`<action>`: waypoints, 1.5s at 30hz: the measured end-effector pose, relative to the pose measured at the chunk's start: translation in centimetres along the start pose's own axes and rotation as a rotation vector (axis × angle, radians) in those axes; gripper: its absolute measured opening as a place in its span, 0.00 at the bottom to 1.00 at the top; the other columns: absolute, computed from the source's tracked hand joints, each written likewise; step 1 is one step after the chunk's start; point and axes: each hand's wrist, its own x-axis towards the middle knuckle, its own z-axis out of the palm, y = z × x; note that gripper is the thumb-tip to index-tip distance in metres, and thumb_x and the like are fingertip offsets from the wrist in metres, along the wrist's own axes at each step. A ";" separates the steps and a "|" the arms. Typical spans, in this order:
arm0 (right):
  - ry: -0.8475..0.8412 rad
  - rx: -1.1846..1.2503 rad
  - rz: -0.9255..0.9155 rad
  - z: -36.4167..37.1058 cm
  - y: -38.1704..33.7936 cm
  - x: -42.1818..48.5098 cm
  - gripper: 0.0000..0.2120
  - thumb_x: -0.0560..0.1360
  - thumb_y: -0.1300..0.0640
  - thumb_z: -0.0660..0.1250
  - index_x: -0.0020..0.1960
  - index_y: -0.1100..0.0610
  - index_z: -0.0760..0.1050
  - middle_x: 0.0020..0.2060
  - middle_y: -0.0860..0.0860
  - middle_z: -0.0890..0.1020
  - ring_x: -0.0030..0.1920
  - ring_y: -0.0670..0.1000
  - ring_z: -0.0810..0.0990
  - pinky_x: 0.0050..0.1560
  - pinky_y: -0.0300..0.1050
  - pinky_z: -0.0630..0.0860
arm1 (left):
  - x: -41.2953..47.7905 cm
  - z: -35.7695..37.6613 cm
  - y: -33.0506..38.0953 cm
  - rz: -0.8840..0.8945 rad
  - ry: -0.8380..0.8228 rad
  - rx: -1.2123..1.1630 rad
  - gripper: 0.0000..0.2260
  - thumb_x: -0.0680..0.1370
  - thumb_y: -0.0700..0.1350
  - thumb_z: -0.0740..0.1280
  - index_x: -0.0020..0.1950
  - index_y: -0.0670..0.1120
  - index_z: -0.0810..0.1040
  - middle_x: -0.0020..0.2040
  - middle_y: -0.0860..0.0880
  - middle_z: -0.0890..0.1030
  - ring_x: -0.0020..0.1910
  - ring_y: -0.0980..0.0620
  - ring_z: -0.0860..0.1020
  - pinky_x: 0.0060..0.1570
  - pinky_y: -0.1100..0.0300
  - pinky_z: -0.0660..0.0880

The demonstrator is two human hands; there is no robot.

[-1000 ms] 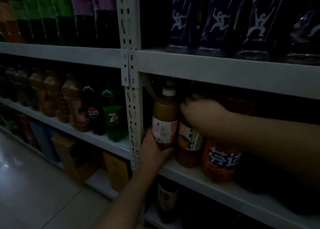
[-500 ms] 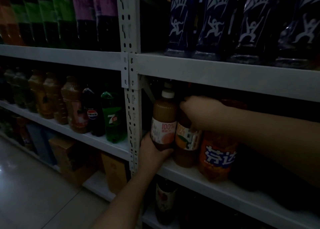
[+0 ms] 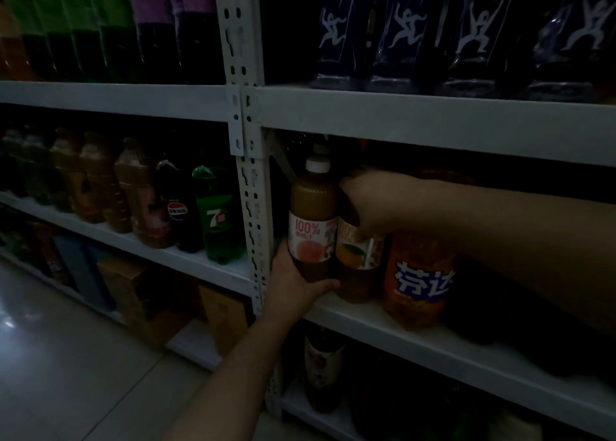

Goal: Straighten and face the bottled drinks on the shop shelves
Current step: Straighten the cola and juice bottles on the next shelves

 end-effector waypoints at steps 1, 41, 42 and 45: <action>-0.018 0.000 0.009 0.0 -0.1 -0.1 0.35 0.69 0.49 0.74 0.70 0.55 0.63 0.61 0.54 0.74 0.56 0.55 0.76 0.53 0.47 0.76 | -0.1 0.4 0.0 -0.009 0.045 0.018 0.44 0.55 0.58 0.80 0.67 0.52 0.65 0.60 0.56 0.74 0.57 0.59 0.73 0.55 0.63 0.72; 0.334 0.341 0.244 0.4 0.6 0.1 0.04 0.77 0.63 0.61 0.45 0.58 0.73 0.39 0.52 0.74 0.36 0.49 0.71 0.36 0.44 0.69 | -0.9 -0.3 -1.3 0.118 -0.007 0.058 0.41 0.66 0.53 0.76 0.74 0.54 0.59 0.67 0.53 0.73 0.65 0.53 0.72 0.63 0.54 0.70; 0.331 0.307 0.239 0.5 0.6 0.0 0.05 0.78 0.63 0.60 0.45 0.59 0.73 0.40 0.54 0.76 0.36 0.49 0.71 0.36 0.44 0.70 | -0.9 -0.6 -1.5 0.128 -0.021 0.066 0.40 0.67 0.53 0.76 0.74 0.54 0.60 0.66 0.54 0.73 0.64 0.54 0.72 0.62 0.56 0.70; 0.289 0.223 0.248 0.3 0.5 -0.1 0.06 0.79 0.63 0.58 0.48 0.61 0.74 0.45 0.56 0.78 0.38 0.50 0.72 0.38 0.44 0.70 | -1.0 -1.0 -1.6 0.123 -0.044 0.070 0.38 0.67 0.51 0.76 0.73 0.54 0.61 0.64 0.54 0.75 0.62 0.54 0.73 0.60 0.58 0.70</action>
